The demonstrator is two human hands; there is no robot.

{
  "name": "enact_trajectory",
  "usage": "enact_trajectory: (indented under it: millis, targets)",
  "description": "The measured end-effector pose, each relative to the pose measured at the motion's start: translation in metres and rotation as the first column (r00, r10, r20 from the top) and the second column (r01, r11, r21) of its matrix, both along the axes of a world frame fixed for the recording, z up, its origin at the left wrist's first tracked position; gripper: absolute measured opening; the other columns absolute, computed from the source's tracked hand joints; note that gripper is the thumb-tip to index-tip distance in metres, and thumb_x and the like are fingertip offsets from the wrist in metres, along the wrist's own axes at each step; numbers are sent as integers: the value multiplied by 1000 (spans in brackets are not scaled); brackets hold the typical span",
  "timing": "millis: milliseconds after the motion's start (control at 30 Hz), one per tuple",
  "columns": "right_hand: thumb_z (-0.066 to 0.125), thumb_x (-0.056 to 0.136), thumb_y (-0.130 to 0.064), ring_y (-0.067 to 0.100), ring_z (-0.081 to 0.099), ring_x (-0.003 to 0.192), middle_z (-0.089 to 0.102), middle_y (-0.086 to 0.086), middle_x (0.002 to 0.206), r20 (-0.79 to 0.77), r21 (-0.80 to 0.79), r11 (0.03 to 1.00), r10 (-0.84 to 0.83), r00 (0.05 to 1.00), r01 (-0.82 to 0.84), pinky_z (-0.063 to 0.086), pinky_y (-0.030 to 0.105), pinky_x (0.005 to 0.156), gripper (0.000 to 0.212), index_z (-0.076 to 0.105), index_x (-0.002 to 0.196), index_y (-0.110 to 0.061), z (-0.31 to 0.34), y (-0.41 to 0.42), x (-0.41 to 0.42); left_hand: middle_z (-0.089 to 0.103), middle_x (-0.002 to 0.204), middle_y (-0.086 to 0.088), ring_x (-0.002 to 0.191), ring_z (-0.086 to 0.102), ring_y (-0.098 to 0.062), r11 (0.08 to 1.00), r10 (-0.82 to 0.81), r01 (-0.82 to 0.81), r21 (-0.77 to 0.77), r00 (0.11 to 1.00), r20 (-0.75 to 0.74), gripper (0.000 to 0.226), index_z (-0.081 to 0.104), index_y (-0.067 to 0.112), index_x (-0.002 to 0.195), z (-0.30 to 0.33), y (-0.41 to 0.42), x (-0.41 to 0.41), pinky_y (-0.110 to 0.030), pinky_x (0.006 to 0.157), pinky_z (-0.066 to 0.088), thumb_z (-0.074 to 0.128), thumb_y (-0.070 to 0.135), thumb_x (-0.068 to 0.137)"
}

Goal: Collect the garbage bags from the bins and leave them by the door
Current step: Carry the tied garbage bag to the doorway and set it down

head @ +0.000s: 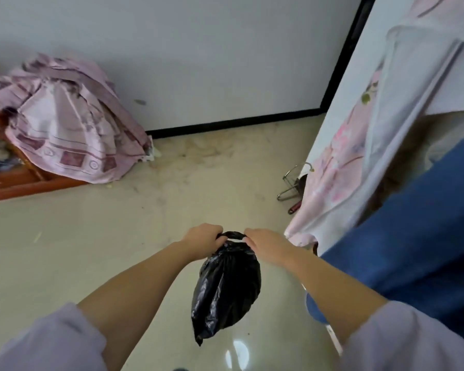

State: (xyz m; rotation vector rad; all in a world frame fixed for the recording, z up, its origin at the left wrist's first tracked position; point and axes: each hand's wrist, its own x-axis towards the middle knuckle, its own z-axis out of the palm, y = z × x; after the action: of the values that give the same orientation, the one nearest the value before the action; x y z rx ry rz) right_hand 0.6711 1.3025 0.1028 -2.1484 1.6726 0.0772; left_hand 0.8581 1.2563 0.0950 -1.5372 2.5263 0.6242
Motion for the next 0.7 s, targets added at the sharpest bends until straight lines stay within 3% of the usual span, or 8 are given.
enact_trajectory:
  millis: [233,433,700]
  targets:
    - [28,103,-31,33,58,95,62,15,104,-30,-6,998,70,997,-70,41,37,75,33,49,104,-6,-6,-164,-9,58,90,-8,88,58,-29,998,58,-58,16,998,-9,29,50,13,88,-5,-151,-5,-32,68,39,37,37,99]
    - [28,103,-31,32,57,93,61,15,102,-23,-59,998,-30,999,29,36,35,70,32,50,102,-7,-8,-318,-29,54,83,-5,77,51,-26,998,-59,59,-2,998,-1,28,45,16,84,3,-318,-25,-32,65,39,36,38,99]
    - [29,102,-30,23,44,74,46,4,81,-10,-93,983,-161,987,159,32,33,65,23,37,87,-16,8,-490,-68,48,77,-2,73,47,-23,967,-253,254,-30,967,14,29,44,14,83,26,-519,-74,-33,65,36,35,36,100]
